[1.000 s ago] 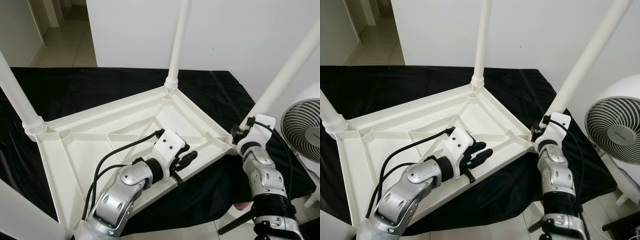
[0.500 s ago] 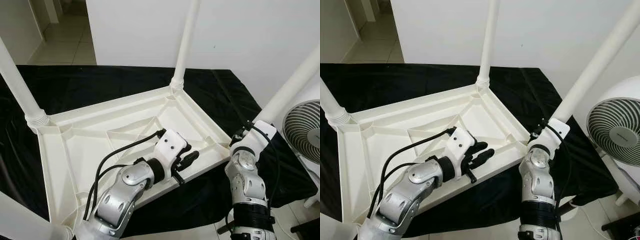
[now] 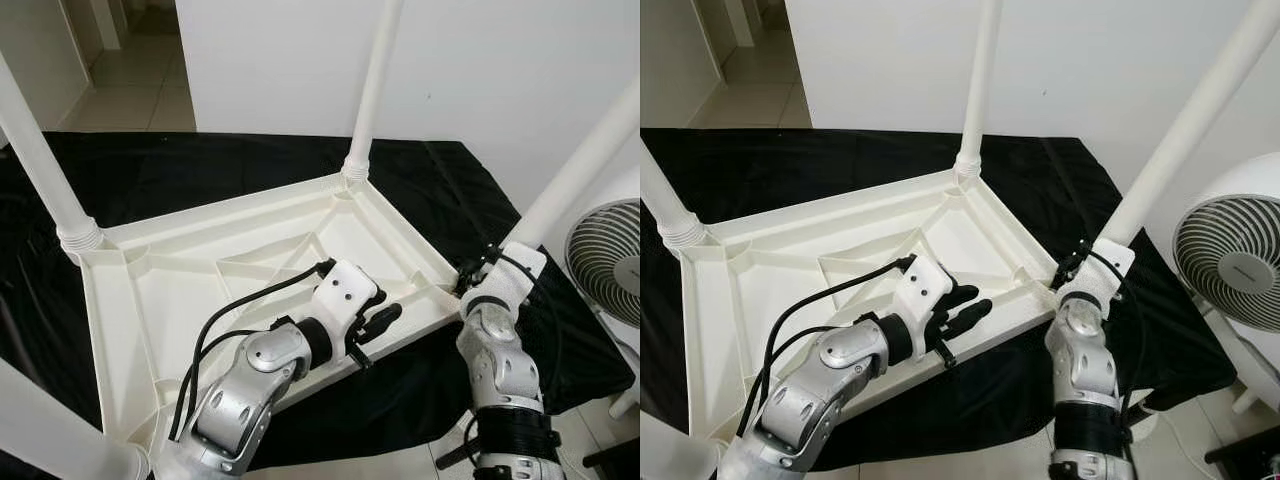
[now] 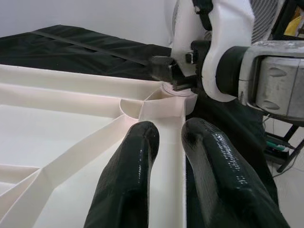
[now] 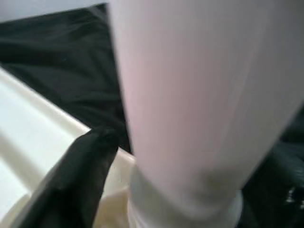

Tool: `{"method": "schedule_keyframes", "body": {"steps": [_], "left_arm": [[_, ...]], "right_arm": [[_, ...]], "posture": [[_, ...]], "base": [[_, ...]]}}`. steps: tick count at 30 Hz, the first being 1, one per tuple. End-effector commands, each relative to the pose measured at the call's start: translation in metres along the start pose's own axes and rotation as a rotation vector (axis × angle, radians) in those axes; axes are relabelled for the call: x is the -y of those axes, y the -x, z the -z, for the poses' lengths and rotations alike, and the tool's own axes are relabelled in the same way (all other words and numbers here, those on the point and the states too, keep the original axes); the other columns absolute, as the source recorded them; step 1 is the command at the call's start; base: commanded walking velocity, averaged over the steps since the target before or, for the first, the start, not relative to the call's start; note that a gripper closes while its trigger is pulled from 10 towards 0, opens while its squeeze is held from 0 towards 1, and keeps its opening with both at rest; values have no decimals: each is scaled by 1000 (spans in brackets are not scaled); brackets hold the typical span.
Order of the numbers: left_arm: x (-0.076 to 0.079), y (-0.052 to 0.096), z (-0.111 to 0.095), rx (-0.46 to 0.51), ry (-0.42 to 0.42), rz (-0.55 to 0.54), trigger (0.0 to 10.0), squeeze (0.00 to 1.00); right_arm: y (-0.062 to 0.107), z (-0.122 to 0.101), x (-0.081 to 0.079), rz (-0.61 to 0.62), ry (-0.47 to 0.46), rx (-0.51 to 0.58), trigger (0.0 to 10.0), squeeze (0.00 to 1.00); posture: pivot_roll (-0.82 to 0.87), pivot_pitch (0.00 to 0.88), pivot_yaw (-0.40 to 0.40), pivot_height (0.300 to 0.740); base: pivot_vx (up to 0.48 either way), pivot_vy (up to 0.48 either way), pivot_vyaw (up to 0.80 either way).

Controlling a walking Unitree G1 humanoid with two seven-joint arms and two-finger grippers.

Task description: Building children table

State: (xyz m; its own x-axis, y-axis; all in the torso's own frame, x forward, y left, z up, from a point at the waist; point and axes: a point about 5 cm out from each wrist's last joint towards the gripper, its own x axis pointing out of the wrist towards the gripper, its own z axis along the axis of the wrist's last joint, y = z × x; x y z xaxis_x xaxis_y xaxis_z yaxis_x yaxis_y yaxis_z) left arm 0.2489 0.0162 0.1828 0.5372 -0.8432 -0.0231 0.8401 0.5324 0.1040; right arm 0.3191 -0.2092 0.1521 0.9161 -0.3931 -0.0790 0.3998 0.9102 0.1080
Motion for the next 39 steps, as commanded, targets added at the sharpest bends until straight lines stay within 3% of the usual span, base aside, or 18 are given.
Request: {"method": "schedule_keyframes", "body": {"steps": [1, 4, 5, 6, 11, 13, 19, 20, 23, 35, 36, 39], "left_arm": [[2, -2, -1, 9, 3, -13, 10000, 0], [2, -2, -1, 10, 4, -13, 10000, 0], [2, -2, -1, 9, 4, -13, 10000, 0], [2, -2, -1, 9, 4, -12, 10000, 0], [1, -2, -2, 9, 4, -10, 10000, 0], [1, -3, -2, 9, 6, -8, 10000, 0], [1, -3, -2, 7, 5, -6, 10000, 0], [2, -4, -3, 8, 1, 2, 10000, 0], [2, -5, -4, 9, 0, 6, 10000, 0], [1, -4, -5, 8, 3, 6, 10000, 0], [2, -4, -4, 5, 7, 10, 10000, 0], [2, -4, -4, 2, 9, 13, 10000, 0]], "right_arm": [[-1, -1, 1, -46, -5, 17, 10000, 1000], [-2, -6, 3, -84, -5, 39, 10000, 1000], [-4, -10, 5, -118, 6, 60, 10000, 94], [-6, -13, 6, -154, 10, 69, 10000, 0], [-9, -19, 11, -257, 38, 90, 10000, 0], [-11, -20, 19, -341, 92, 106, 10000, 0], [-15, -20, 29, -411, 151, 109, 10000, 0], [-18, -15, 39, -493, 198, 73, 10000, 0], [-18, -10, 44, -555, 225, 49, 10000, 0], [-18, -1, 55, -704, 290, 30, 10000, 0], [-20, -3, 55, -721, 310, 43, 510, 0], [-21, -5, 56, -732, 323, 51, 510, 0]], "posture": [[0, 45, -68, 740], [0, 45, -68, 740], [-2, 44, -67, 740], [-3, 45, -65, 740], [-4, 46, -61, 740], [-2, 48, -57, 740], [-2, 51, -56, 740], [1, 55, -54, 740], [1, 57, -51, 740], [5, 60, -43, 740], [3, 61, -41, 740], [3, 61, -41, 740]], "base": [[0, 0, 0], [0, 0, 0], [0, 0, 0], [0, 0, 0], [0, 0, 0], [0, 0, 0], [0, 0, 0], [0, 0, 0], [0, 0, 0], [0, 0, 0], [0, 0, 0], [0, 0, 0]]}}
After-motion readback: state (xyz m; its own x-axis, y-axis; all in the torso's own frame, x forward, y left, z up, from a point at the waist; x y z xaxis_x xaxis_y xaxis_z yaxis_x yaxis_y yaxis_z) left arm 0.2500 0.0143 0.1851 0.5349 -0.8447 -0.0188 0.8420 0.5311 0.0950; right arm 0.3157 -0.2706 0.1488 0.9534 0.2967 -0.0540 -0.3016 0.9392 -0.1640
